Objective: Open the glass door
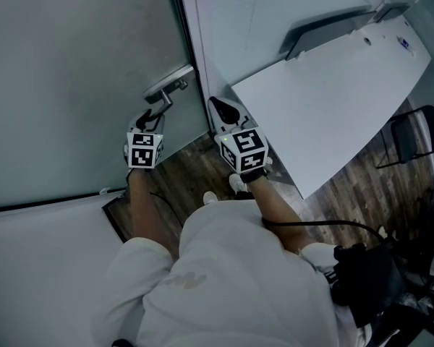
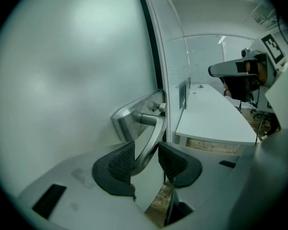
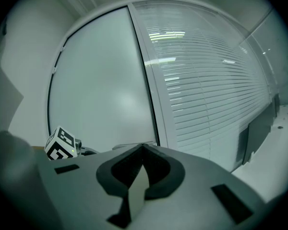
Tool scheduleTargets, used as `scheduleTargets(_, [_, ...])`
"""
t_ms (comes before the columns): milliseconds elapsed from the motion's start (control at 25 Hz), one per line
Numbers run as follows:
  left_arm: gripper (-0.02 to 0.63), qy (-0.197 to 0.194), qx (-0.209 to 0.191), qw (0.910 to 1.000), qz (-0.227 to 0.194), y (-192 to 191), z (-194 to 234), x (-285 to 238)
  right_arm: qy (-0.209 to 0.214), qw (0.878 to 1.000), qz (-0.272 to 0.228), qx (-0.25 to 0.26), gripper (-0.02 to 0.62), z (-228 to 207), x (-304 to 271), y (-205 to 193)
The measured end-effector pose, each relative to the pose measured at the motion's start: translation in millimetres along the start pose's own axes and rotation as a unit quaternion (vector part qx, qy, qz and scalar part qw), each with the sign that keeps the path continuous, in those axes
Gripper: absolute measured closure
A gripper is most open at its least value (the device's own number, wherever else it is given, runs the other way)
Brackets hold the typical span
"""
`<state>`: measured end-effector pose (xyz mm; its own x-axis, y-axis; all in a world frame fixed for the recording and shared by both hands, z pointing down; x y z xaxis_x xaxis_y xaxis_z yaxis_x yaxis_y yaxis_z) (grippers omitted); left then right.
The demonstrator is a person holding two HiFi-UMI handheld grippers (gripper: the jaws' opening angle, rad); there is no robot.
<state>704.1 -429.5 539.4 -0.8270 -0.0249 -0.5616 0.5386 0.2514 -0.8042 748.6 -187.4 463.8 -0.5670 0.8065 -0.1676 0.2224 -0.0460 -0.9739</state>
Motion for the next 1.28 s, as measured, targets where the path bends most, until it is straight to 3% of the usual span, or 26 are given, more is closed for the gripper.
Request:
scheduleTargets(240, [0.459, -0.019, 0.038, 0.999, -0.015, -8.8, -1.8, -2.0, -0.008, 1.0, -0.002, 0.0, 0.595, 3.2, 11.3, 0.4])
scheduleTargets(760, [0.459, -0.017, 0.005, 0.9998, -0.011, -11.6, -21.1, 14.1, -0.028, 1.0, 0.0, 0.004, 0.595, 17.3, 38.3, -6.6])
scheduleTargets(1280, [0.459, -0.001, -0.075, 0.9972, -0.006, -14.2, -44.9, 33.4, -0.048, 0.999, 0.016, 0.006, 0.595, 56.0, 72.0, -29.7])
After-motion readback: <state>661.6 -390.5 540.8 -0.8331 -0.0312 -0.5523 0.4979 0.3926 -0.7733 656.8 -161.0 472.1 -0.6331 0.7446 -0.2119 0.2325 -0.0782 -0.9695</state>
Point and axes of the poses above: the fingertips, and each gripper's own axes: x backward along the fingers, z to its left, y out of its top, the point moved 9 cm from there along x, backward along the fingers, and after that the axes turned 4 degrees about y, right-handed, at the moved point
